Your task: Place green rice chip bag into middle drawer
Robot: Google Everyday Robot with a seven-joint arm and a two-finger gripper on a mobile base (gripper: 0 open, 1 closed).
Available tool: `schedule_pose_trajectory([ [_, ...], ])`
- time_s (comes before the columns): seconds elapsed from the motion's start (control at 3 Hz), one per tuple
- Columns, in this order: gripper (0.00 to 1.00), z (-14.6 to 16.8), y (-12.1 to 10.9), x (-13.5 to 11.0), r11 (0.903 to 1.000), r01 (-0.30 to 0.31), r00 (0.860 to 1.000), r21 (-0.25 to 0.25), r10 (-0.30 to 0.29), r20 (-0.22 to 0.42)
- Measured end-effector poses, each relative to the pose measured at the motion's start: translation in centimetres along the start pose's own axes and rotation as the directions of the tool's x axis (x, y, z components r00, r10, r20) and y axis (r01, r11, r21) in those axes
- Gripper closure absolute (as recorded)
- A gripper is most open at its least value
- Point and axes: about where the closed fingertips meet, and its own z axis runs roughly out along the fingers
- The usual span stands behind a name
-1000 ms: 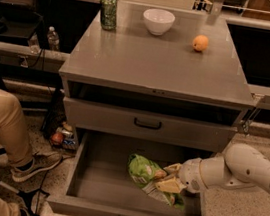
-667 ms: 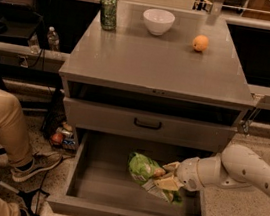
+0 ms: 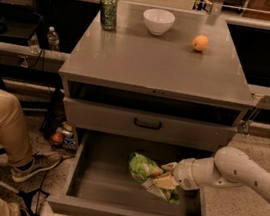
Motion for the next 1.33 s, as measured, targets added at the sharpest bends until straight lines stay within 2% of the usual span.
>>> schedule_pose_trajectory([
  [0.33, 0.87, 0.8, -0.7, 0.6, 0.9998, -0.020, 1.000, 0.000, 0.020, -0.015],
  [0.67, 0.64, 2.2, -1.1, 1.3, 0.9989, -0.046, 0.999, -0.012, 0.046, -0.025],
  [1.33, 0.17, 5.6, -1.3, 2.2, 0.9945, -0.077, 0.996, -0.071, 0.074, -0.040],
])
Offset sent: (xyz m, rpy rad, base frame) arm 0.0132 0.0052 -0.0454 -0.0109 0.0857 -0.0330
